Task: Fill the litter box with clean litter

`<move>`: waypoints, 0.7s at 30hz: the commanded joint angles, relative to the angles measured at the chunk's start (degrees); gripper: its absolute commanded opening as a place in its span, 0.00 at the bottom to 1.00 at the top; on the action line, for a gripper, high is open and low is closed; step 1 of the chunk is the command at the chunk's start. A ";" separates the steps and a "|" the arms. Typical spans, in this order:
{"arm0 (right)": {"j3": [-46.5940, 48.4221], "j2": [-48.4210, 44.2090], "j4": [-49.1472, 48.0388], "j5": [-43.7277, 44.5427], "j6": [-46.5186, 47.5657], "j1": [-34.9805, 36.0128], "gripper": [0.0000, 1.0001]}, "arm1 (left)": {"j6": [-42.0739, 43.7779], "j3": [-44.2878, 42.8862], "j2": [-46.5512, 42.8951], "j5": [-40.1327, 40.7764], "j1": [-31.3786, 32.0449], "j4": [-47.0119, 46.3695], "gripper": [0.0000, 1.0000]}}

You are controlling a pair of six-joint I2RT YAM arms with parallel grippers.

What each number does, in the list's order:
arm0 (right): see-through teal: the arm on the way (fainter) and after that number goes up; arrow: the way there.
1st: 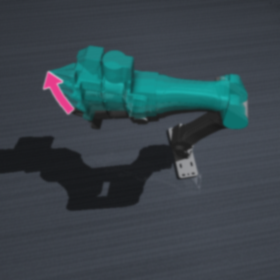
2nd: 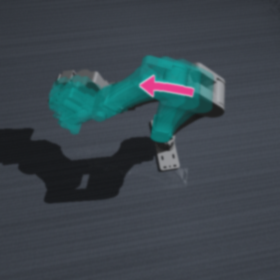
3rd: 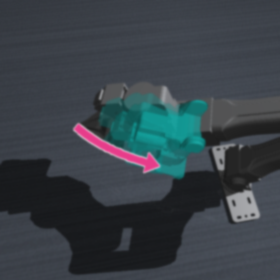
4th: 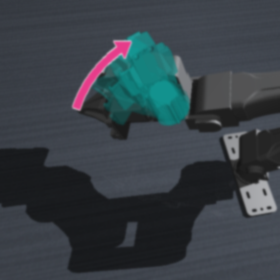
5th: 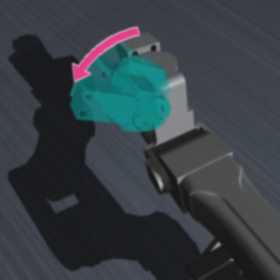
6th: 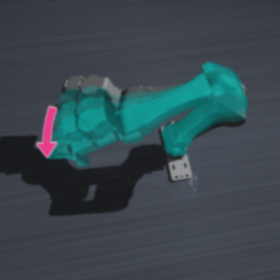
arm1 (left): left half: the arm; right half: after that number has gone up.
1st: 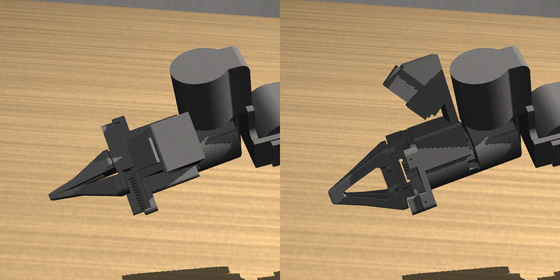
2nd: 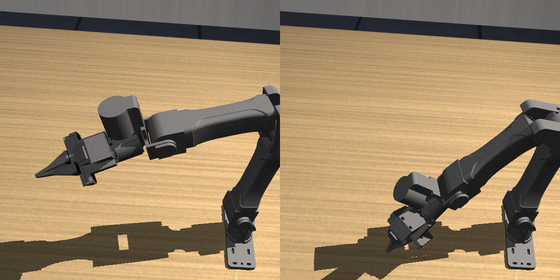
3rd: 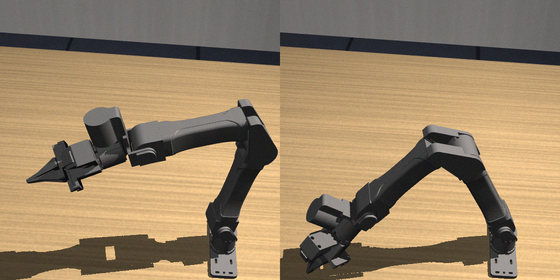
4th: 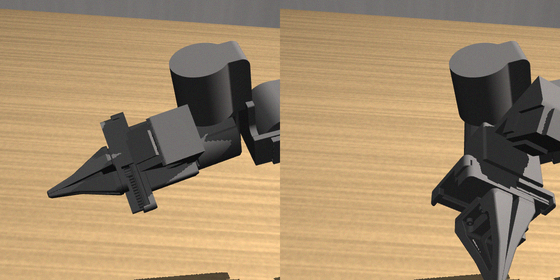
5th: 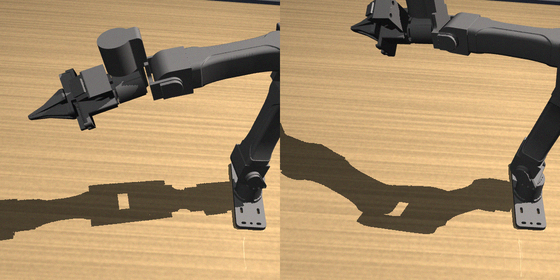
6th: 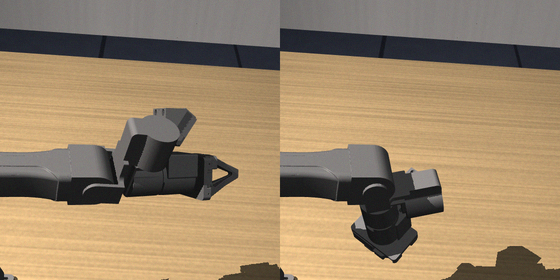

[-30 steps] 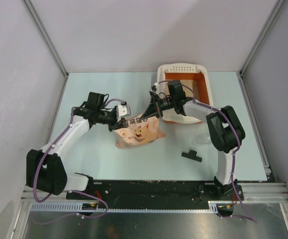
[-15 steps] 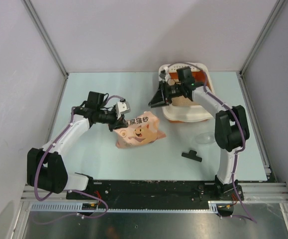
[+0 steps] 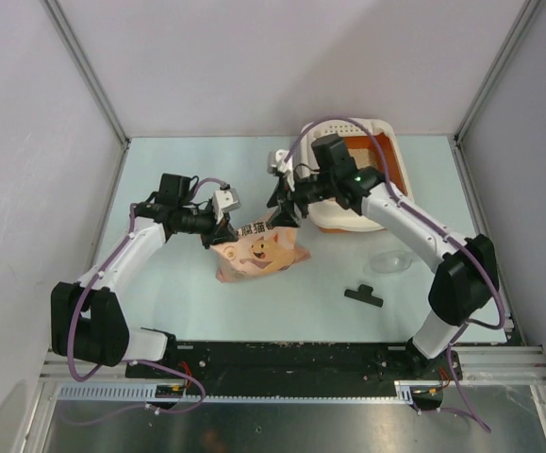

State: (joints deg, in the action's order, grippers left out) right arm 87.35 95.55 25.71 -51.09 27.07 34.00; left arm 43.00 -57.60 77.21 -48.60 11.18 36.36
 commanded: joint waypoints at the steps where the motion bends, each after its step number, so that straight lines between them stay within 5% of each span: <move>1: -0.95 3.24 -2.77 2.22 11.07 2.03 0.61 | -1.78 -0.14 -2.24 -3.96 -0.81 -1.11 0.03; 15: -0.87 10.18 -7.43 6.53 14.06 6.25 0.60 | -2.75 -0.23 -2.06 -4.14 -0.81 -1.64 0.03; 21: -0.52 10.63 -1.02 7.32 18.81 6.43 0.50 | -2.40 -0.05 -3.03 -3.43 -1.69 -1.82 0.04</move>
State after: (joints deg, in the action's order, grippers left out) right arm 86.24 105.58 21.63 -44.64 42.15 40.07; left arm 41.56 -57.32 77.21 -49.12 10.92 35.90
